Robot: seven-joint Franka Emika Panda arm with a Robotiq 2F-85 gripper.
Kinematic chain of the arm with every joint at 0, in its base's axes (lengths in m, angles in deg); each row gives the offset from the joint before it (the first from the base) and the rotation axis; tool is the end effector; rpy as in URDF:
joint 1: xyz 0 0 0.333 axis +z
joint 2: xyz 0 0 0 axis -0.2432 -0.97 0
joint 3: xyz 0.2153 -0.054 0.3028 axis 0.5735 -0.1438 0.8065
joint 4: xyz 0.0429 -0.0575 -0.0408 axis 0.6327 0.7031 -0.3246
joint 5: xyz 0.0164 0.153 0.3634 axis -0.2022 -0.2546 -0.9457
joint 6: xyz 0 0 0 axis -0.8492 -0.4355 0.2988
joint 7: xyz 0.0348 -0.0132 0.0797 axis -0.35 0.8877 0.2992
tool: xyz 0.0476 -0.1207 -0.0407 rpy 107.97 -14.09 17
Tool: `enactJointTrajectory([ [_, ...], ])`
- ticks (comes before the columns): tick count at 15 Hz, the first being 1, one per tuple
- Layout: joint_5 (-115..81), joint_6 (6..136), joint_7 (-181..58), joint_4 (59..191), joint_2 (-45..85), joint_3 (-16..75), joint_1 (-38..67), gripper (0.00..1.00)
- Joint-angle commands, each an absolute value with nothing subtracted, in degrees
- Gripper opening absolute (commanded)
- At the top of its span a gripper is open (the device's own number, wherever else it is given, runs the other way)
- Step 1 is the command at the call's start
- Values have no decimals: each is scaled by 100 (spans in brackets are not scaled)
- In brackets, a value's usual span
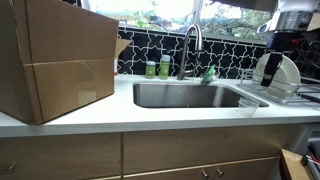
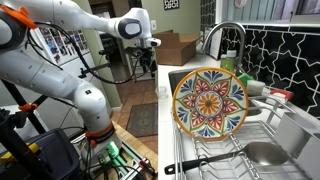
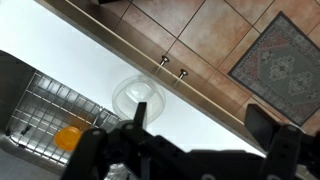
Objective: Remove the plate from the dish rack, then rinse it and place it in the sink
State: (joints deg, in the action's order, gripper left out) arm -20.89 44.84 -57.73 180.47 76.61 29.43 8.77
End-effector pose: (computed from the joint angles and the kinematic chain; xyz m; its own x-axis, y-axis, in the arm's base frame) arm 0.3001 -0.0492 0.5011 0.9863 -0.1633 0.0220 -0.1617 -0.9850 -0.0608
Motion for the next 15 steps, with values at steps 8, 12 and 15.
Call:
enactJointTrajectory([
  [8,-2087,4471,-5823,18001,7655,3043,968,100],
  [12,-730,4278,-6013,17956,7745,3098,320,100],
  [15,290,3839,-5994,17795,7946,3045,-122,100],
])
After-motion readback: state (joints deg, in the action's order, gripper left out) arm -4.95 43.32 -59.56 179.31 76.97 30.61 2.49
